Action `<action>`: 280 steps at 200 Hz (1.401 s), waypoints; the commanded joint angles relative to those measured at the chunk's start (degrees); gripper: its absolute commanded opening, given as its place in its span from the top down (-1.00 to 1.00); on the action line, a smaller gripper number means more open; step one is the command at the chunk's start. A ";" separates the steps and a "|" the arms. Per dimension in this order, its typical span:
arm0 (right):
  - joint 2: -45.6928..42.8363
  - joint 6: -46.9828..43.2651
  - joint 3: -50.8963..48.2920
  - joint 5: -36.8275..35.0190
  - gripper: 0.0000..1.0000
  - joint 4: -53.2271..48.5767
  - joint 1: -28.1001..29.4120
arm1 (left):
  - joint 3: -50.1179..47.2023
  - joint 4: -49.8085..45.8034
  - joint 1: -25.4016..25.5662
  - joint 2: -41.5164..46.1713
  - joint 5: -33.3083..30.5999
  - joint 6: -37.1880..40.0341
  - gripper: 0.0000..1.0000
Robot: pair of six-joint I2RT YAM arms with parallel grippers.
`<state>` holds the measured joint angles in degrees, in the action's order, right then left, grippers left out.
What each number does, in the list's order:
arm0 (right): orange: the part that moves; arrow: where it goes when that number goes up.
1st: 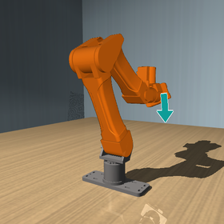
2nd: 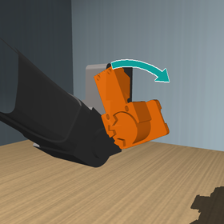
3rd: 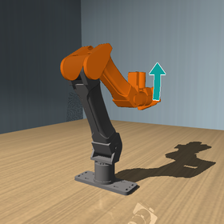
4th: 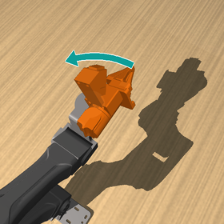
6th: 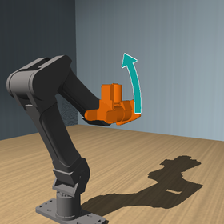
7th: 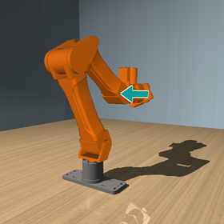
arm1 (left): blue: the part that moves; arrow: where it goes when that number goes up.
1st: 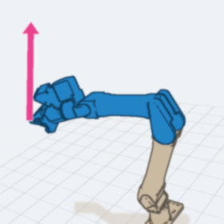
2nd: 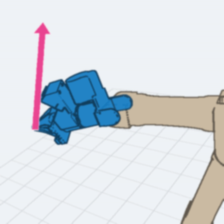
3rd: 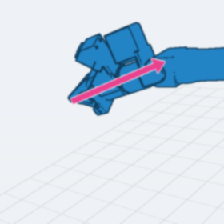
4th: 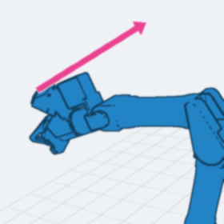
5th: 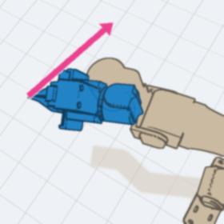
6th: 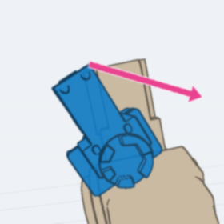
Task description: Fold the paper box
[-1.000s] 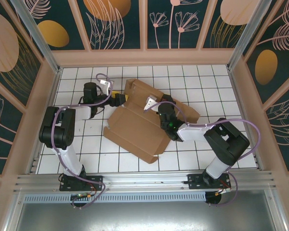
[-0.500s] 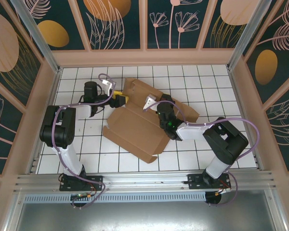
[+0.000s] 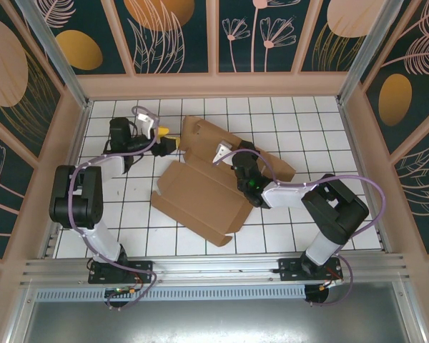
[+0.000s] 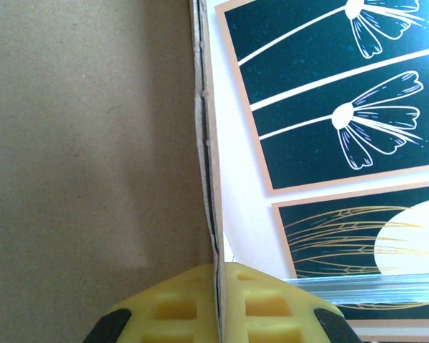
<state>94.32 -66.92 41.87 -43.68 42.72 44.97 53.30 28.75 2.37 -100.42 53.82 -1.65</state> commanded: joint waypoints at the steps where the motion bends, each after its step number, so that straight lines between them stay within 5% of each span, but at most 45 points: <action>1: -1.28 3.81 0.33 0.69 1.00 -0.62 -0.37 | 4.23 -3.24 -1.38 -0.62 2.80 3.78 -0.62; 34: -1.46 3.63 0.77 1.14 1.00 -0.62 -0.32 | 12.96 -20.16 -1.40 -5.71 3.75 15.26 -0.45; 88: -1.00 3.28 1.90 1.49 1.00 -1.27 -0.24 | 19.87 -27.69 -1.40 -12.29 6.43 18.05 -0.13; 166: -1.16 2.99 2.98 1.28 1.00 -2.35 -0.15 | 27.28 -43.30 2.19 -16.32 3.93 26.47 -0.20; 280: -0.62 2.57 4.28 1.57 1.00 -3.78 0.29 | 34.60 -57.26 5.01 -20.61 9.28 36.10 -0.21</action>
<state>94.17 -66.92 44.01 -42.98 38.06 44.99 86.56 -24.69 7.03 -120.33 60.62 30.74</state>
